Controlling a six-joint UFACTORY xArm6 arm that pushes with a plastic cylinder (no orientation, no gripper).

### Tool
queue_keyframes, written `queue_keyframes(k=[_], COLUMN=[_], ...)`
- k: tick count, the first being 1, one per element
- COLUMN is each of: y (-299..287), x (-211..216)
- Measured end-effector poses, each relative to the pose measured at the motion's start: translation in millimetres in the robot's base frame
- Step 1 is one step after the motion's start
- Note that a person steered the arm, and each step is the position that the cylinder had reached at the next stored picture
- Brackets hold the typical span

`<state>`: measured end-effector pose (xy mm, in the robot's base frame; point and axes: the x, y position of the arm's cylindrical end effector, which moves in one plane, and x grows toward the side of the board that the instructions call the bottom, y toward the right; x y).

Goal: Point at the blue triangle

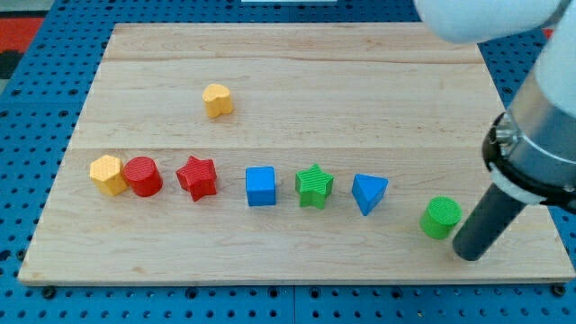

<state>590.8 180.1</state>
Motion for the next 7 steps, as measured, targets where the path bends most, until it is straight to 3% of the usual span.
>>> queue_keyframes(k=[4,6,7], y=[-12.1,-69.6,-70.7], x=[-19.8,-18.8,-28.0])
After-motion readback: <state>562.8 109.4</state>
